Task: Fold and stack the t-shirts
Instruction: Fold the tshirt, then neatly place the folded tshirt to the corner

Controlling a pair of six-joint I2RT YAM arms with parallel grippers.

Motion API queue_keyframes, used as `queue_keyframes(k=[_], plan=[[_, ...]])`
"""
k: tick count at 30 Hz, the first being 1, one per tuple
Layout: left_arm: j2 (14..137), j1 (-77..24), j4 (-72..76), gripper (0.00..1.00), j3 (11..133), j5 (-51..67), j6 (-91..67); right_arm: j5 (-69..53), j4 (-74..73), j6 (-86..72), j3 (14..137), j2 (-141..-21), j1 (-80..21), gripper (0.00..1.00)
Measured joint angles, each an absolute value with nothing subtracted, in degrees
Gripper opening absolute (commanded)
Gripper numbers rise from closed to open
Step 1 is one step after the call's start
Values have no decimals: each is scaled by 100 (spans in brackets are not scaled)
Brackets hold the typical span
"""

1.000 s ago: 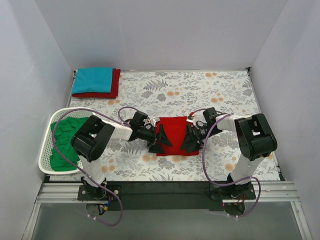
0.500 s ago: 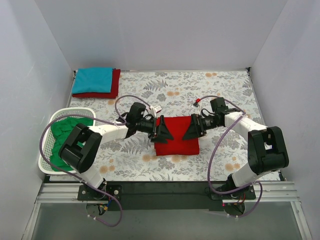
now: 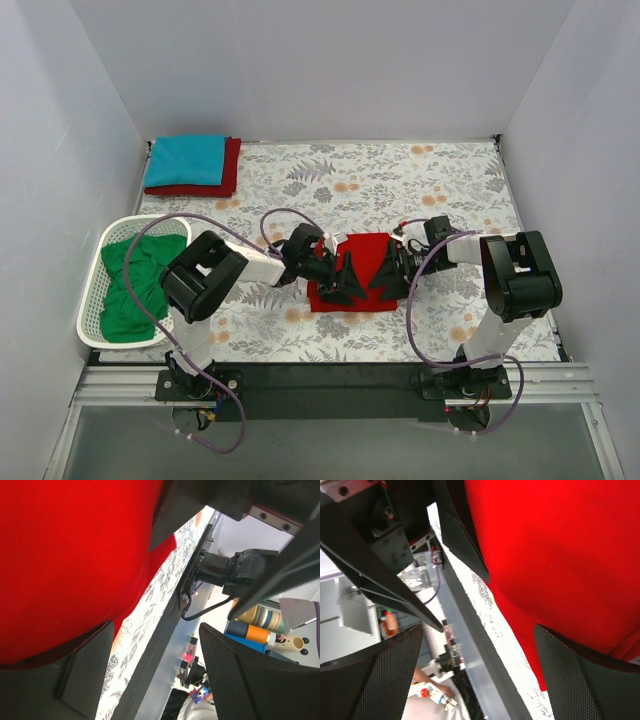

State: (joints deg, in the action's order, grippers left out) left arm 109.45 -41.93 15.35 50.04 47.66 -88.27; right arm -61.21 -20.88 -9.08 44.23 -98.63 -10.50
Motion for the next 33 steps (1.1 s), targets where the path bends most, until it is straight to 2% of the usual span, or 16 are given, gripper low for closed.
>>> queue_keyframes(k=[3, 8, 12, 15, 20, 24, 27, 30, 31, 33], plan=[[10958, -4115, 1697, 70, 4923, 4904, -8875, -6198, -2086, -928, 4342, -9994, -974, 98], [10696, -3968, 1428, 77, 4915, 5210, -8468, -6206, -2392, -733, 4460, -10049, -832, 98], [9961, -3673, 593, 84, 5148, 5369, -7856, -5964, -2773, -421, 5017, -9972, -808, 98], [9411, -3232, -32, 85, 5505, 5290, -7422, -5614, -2936, -180, 5736, -9675, -891, 98], [8501, -2460, -1046, 86, 6289, 4571, -6484, -4473, -3098, 399, 6978, -9179, -1793, 98], [8165, -2071, -1896, 86, 7024, 3719, -5964, -3404, -3151, 969, 7150, -8910, -2995, 98], [8149, -1667, -2530, 86, 7422, 3413, -5725, -2563, -3177, 1367, 7089, -8910, -3948, 92], [8241, -963, -3168, 87, 7671, 3361, -5710, -1957, -3201, 1640, 7035, -8965, -4727, 76], [8281, -707, -3310, 87, 7688, 3376, -5752, -1804, -3192, 1702, 7035, -9017, -4912, 66], [8318, -259, -3538, 87, 7638, 3345, -5826, -1538, -3188, 1813, 7035, -9192, -5157, 56]])
